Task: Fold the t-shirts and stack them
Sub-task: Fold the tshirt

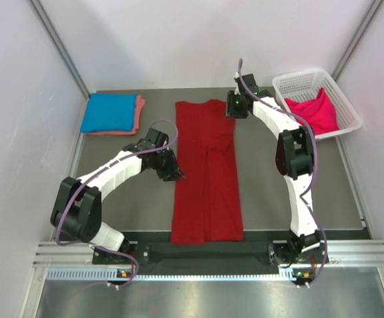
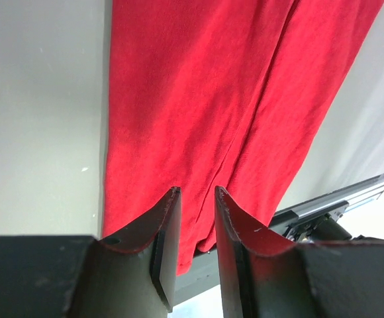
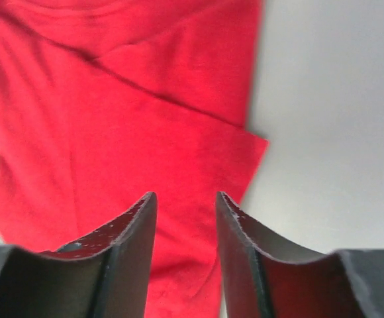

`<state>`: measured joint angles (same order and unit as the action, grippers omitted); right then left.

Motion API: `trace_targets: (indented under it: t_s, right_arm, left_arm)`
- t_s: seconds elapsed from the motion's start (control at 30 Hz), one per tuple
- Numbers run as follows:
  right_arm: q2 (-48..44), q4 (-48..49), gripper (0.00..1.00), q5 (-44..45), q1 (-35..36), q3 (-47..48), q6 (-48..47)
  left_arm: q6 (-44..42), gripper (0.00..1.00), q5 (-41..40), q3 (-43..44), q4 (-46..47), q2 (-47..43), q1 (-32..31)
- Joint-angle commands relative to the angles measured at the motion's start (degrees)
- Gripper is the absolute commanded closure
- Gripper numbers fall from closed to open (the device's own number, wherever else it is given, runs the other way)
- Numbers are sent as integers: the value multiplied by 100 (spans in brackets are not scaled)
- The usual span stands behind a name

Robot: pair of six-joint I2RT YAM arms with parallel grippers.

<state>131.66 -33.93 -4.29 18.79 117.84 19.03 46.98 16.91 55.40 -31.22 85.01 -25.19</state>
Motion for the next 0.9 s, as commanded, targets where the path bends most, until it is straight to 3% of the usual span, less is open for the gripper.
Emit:
trace_targets:
  t_s: [0.0,0.17,0.6,0.87]
  right_arm:
    - [185,141,57,-370,-305,160,321]
    - [396,273,52,-589,-533,151,435]
    - [861,765,54,-1179,-666,-24,840]
    - [1169,748,68,-1047,-683,309,901]
  left_arm:
    - [-207,68,5,322,2,147,84]
    - [-198,68,111,411,37,244,84]
    - [-189,68,243,446,11,411,137]
    - [-198,68,208,507,-51,402,172]
